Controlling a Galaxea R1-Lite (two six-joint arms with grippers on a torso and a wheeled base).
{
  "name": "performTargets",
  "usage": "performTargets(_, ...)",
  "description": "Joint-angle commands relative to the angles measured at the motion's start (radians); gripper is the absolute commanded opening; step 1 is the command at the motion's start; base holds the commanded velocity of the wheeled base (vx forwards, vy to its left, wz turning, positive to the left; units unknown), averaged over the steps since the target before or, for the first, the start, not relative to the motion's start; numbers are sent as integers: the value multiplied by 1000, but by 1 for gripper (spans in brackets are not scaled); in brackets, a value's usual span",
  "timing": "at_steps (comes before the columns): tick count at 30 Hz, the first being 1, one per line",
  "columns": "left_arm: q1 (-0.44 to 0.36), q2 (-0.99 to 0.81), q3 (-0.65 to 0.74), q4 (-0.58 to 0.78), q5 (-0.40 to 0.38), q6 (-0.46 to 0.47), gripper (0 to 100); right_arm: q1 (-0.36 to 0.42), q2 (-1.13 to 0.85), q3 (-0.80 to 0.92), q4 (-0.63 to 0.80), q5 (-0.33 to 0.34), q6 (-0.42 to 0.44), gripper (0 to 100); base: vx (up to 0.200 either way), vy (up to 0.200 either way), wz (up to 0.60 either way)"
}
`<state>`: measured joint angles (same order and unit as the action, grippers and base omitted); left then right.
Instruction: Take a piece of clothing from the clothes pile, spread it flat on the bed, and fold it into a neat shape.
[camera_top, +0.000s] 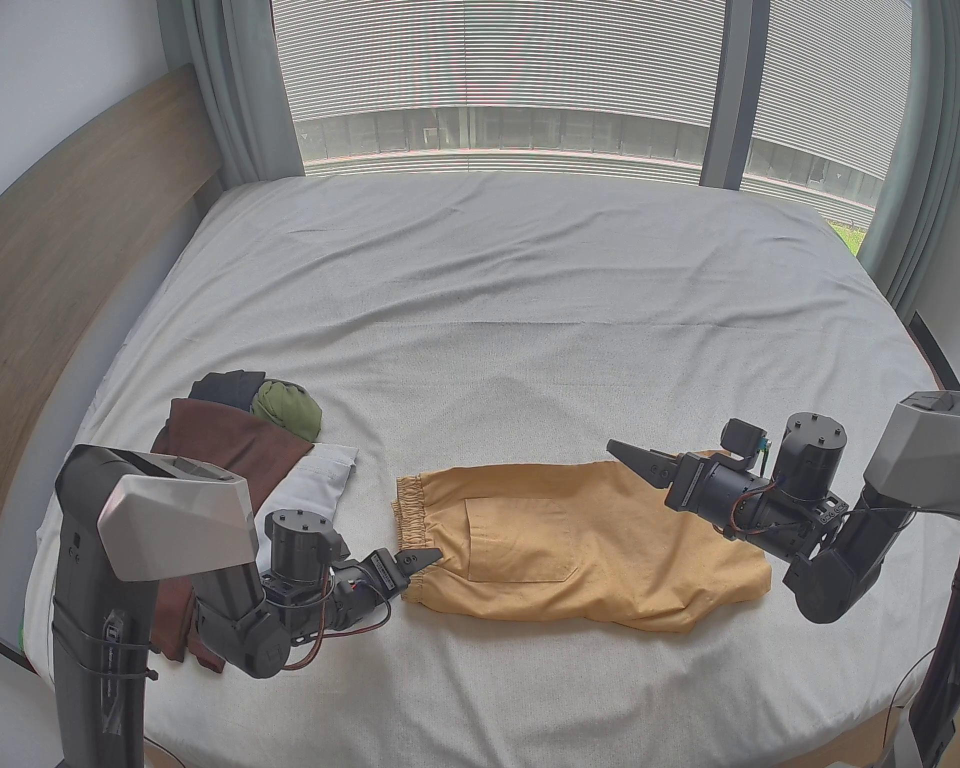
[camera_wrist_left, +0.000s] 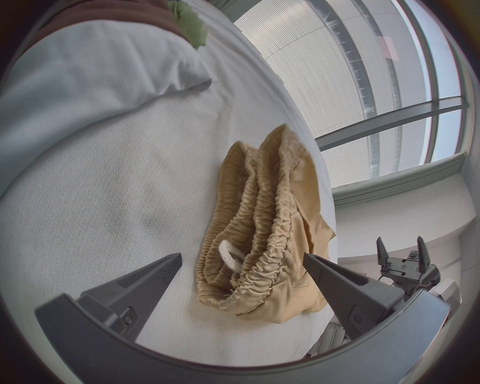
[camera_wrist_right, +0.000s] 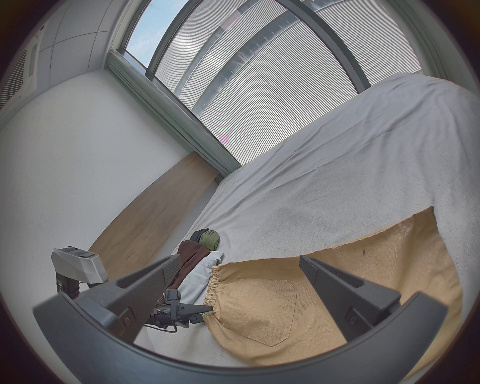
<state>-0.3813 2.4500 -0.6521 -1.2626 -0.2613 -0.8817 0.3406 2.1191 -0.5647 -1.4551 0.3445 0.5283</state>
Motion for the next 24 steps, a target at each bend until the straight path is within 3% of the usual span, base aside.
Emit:
performTargets(1,-8,-59,-80,115,10,1,100,1,-7,0,-1,1,-1,100,0,0,0)
performTargets(11,-44,-54,-164,170,17,-3,100,3,-11,2,-4,1,1,100,0,0,0)
performTargets(24,-33,-40,-236,196,17,-42,100,5,-8,3,-8,-1,2,100,0,0,0)
